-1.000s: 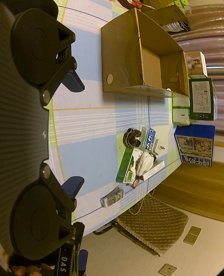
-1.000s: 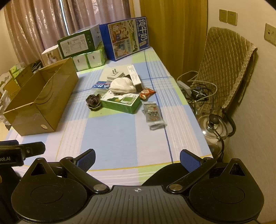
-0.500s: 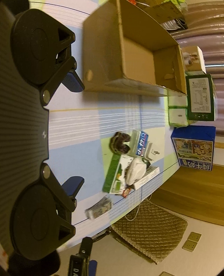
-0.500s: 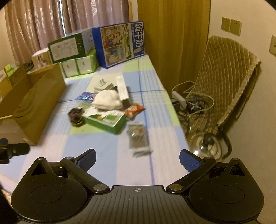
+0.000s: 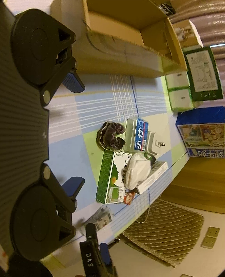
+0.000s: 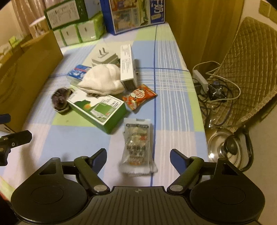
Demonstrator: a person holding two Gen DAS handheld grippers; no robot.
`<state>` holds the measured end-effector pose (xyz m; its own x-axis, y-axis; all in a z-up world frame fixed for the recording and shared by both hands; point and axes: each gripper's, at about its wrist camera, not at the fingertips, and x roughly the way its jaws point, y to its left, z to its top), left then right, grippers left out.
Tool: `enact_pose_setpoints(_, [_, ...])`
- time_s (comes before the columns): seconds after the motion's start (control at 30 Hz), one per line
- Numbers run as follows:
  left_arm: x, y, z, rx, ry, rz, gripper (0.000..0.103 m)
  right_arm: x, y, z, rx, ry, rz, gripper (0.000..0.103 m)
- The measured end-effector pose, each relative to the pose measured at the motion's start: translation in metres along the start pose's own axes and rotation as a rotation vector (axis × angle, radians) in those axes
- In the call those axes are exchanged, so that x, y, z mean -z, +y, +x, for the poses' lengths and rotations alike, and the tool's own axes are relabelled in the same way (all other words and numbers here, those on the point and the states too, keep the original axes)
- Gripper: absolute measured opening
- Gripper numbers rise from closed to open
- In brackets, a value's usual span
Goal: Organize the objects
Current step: 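Grasp the clear snack packet with the right tool while the left tool grasps the dark brown fabric bundle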
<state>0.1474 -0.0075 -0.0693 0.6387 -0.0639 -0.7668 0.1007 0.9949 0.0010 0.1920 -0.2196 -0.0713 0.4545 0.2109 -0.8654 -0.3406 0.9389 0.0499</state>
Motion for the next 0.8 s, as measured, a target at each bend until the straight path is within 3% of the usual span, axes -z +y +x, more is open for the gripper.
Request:
enact_pose_setpoints(0.13, [-0.005,0.000,0.018,0.001,0.003,0.018,0.101,-0.005,0.002,0.020,0.005,0.055,-0.031,0.066])
enact_pose_setpoints(0.2, [-0.008,-0.001,0.024,-0.005,-0.003,0.027,0.101,-0.006,0.003,0.028,0.019,0.075,-0.040,0.040])
enact_pose_setpoints(0.27, [-0.012,0.000,0.030,-0.022,-0.016,0.035,0.101,-0.007,0.003,0.030,0.022,0.069,-0.019,0.035])
enact_pose_setpoints(0.57, [-0.021,0.002,0.062,-0.051,-0.077,0.040,0.088,-0.009,0.007,0.020,0.023,-0.001,0.003,0.033])
enact_pose_setpoints(0.77, [-0.022,-0.003,0.083,-0.040,-0.091,0.131,0.078,-0.010,0.009,0.020,0.020,-0.009,0.018,0.033])
enact_pose_setpoints(0.8, [-0.022,-0.003,0.087,-0.031,-0.088,0.136,0.073,-0.010,0.009,0.020,0.019,-0.011,0.021,0.033])
